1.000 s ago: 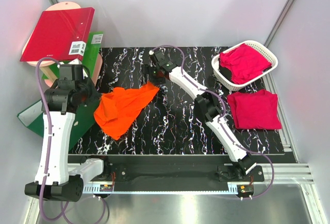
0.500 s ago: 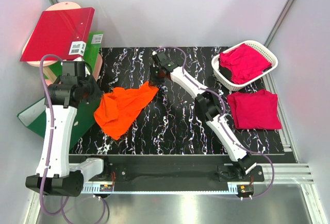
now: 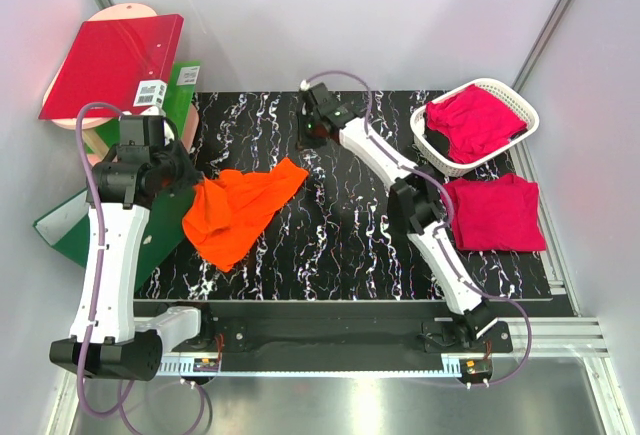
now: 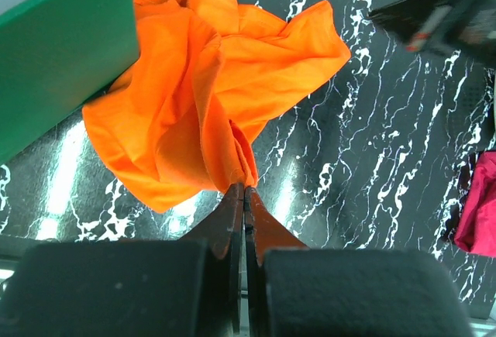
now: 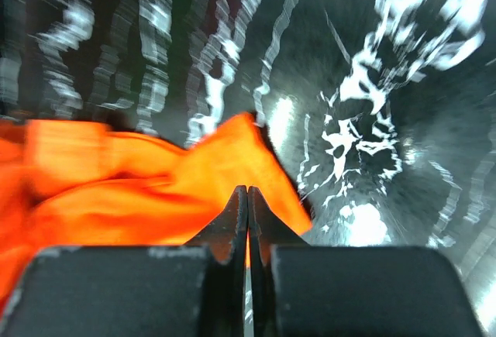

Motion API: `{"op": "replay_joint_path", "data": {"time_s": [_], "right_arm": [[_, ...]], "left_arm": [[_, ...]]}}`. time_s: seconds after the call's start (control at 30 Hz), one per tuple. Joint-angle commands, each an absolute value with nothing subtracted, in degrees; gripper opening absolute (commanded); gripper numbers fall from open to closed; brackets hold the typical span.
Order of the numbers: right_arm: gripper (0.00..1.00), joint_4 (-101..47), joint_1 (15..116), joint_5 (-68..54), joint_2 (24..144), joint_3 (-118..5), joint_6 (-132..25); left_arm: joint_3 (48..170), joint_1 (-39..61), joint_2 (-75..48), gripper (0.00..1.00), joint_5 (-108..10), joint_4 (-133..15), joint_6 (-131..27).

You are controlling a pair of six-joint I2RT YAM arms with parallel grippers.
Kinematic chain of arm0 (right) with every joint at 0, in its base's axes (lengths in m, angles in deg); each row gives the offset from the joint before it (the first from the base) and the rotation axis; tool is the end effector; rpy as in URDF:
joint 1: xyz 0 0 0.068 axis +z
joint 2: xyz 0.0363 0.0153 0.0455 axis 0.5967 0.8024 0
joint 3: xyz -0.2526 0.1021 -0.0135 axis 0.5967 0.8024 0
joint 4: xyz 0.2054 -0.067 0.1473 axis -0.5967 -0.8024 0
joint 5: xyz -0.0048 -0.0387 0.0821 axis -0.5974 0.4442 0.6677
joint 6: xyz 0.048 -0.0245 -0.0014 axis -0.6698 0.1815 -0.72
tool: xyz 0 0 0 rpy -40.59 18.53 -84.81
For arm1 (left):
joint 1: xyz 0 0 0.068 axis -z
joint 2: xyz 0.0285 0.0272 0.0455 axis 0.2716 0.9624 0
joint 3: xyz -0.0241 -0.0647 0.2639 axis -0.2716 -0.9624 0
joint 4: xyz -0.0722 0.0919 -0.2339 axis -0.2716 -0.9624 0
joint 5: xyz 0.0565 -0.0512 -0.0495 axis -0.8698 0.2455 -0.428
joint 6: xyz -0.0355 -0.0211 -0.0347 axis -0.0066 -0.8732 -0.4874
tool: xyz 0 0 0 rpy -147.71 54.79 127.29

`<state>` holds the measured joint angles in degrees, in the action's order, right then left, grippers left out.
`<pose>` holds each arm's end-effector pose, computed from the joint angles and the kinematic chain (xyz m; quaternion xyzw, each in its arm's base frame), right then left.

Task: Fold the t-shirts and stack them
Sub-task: Flatten out the tshirt

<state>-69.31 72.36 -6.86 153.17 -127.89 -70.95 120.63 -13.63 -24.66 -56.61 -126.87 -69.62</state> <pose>0.4619 0.3382 0.2111 -0.1197 0.9191 0.2394 0.2890 0.1912 -0.0076 0.4104 -0.2182 0.9019 -0.1078 0.3568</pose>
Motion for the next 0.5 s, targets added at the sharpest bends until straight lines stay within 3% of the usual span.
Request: {"op": "replay_joint_path", "data": {"time_s": [0.0,0.03,0.07,0.17,0.47], "right_arm": [[0.25,-67.19,72.32,-11.21,144.61,-128.63,-67.33],[0.36,-67.63,72.23,-10.77,145.4,-128.63,-67.15],[0.57,-67.81,72.23,-10.07,146.19,-128.63,-67.15],[0.73,-67.72,72.23,-5.68,149.79,-129.6,-68.02],[0.75,-67.63,72.23,-0.48,159.46,-136.36,-71.81]], "left_arm": [[122.22,-13.83,-24.97,0.0,-54.47,-122.44,-69.53],[121.7,-13.83,-24.88,0.0,-54.38,-122.0,-69.35],[121.52,-13.83,-24.8,0.0,-53.94,-122.0,-69.35],[120.99,-13.83,-24.88,0.0,-53.06,-121.91,-69.26],[118.53,-13.83,-25.59,0.0,-52.44,-121.91,-69.61]]}}
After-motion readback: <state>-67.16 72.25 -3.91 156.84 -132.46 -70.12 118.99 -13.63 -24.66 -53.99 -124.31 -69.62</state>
